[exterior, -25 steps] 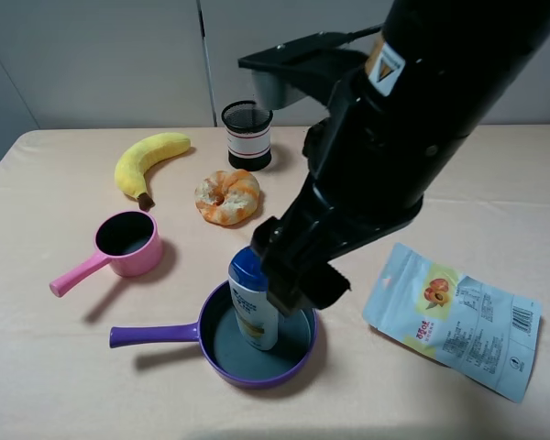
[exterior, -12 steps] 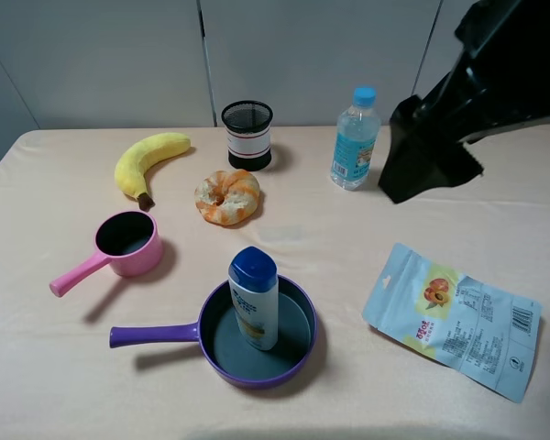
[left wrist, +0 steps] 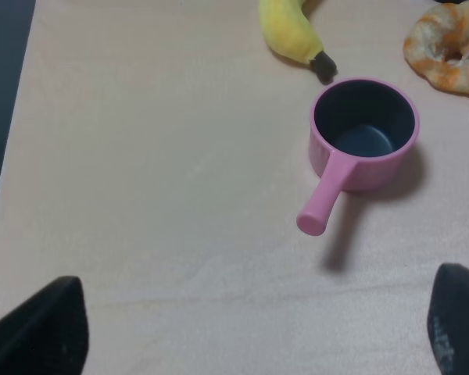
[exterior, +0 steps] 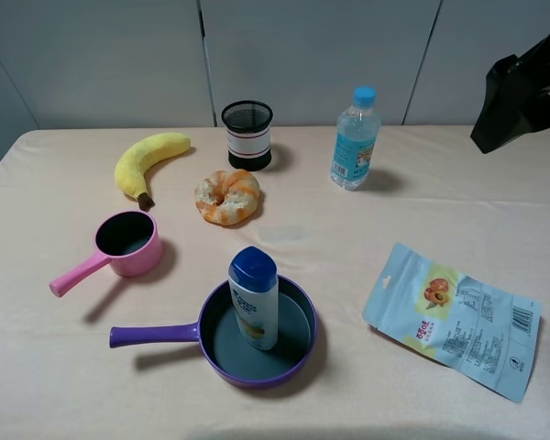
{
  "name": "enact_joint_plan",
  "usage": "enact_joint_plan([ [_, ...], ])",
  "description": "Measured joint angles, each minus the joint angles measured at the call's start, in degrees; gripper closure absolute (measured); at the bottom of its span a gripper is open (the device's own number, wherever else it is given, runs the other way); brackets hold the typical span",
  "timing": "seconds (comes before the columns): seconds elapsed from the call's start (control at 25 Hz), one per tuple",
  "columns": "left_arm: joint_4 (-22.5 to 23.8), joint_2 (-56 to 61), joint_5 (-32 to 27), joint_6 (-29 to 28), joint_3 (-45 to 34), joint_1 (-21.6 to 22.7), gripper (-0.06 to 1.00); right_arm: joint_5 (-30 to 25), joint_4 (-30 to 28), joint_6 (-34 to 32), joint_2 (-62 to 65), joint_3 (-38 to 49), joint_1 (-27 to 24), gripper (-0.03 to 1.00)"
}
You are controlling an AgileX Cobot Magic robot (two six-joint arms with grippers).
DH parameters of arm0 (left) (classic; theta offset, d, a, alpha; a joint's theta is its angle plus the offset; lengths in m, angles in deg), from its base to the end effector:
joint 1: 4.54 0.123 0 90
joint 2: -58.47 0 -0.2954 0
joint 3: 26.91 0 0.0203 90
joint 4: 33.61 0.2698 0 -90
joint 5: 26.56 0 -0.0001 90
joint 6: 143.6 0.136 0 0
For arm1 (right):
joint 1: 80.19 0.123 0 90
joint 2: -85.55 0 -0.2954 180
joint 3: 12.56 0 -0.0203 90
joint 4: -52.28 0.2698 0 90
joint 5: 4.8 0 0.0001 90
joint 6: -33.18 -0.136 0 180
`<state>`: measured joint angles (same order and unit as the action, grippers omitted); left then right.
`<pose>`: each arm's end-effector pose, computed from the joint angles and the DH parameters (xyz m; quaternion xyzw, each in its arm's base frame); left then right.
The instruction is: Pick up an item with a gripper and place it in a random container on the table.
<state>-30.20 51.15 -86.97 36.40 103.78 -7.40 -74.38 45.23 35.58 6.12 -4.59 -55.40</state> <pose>0.0424 0.0049 0.2643 0.0203 0.8522 0.0167 0.5225 0.2494 0.0979 0.3217 -0.2392 0.9484 -0.0209 0.2072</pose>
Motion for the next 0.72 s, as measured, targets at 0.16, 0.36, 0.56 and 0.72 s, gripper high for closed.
enact_joint_plan([
  [0.16,0.0,0.0,0.0,0.0,0.0,0.0,0.07,0.0,0.0,0.3,0.0,0.0,-4.1,0.27],
  [0.36,0.0,0.0,0.0,0.0,0.0,0.0,0.07,-0.1,-0.1,0.4,1.2,0.0,-6.4,0.27],
  [0.56,0.0,0.0,0.0,0.0,0.0,0.0,0.07,-0.1,0.1,0.4,7.0,1.8,-6.4,0.27],
  [0.72,0.0,0.0,0.0,0.0,0.0,0.0,0.07,1.3,0.8,-0.3,13.8,4.9,-6.4,0.27],
])
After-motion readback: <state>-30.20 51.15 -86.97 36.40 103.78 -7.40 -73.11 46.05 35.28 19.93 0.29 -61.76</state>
